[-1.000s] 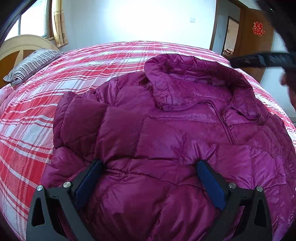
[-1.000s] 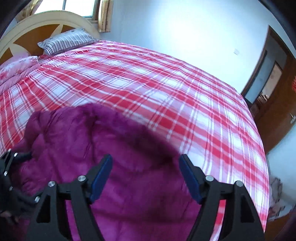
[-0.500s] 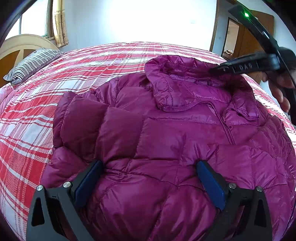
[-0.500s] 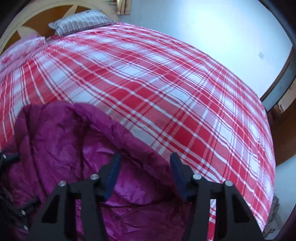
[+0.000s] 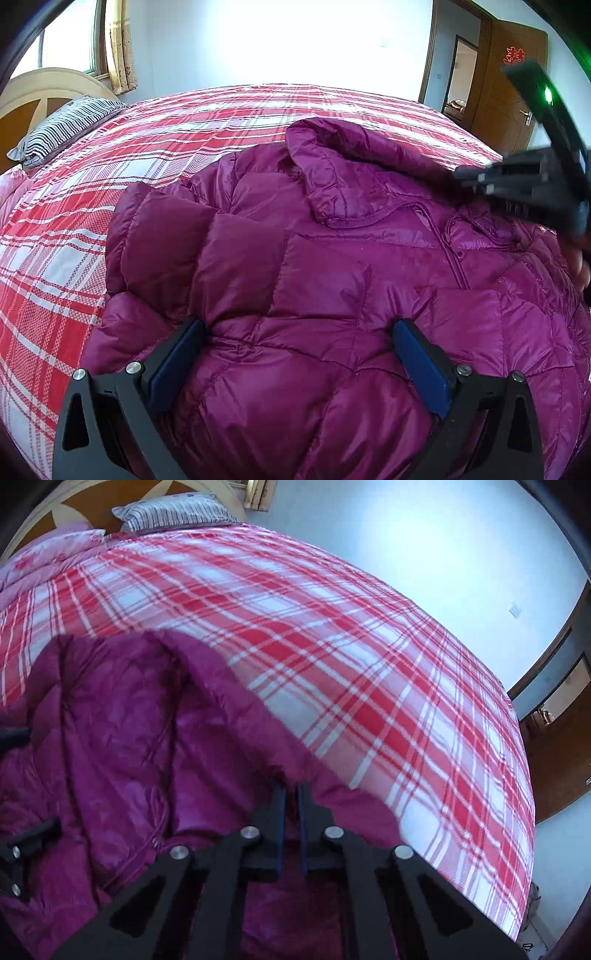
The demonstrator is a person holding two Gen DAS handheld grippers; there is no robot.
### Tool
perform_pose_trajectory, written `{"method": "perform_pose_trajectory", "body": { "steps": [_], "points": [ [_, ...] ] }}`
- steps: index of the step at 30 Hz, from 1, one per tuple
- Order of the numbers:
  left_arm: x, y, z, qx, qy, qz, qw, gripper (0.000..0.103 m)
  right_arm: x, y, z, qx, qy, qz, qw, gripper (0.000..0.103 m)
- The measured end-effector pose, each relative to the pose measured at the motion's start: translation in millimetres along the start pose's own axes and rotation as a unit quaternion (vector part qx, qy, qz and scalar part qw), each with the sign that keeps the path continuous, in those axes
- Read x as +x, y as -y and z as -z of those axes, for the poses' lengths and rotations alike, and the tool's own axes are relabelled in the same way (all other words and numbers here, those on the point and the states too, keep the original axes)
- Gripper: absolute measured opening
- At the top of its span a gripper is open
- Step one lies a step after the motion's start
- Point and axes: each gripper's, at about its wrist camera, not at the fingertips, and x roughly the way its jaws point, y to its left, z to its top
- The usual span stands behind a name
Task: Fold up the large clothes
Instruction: 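Grasp the jacket side edge with the right tool and fold it inward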
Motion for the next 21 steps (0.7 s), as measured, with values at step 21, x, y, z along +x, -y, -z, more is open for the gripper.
{"method": "perform_pose_trajectory", "body": {
  "steps": [21],
  "points": [
    [-30.2, 3.5, -159.7, -0.01, 0.096, -0.042, 0.9945, 0.102, 25.9, -12.0, 35.9, 0.045, 0.046, 0.027, 0.998, 0.008]
  ]
}}
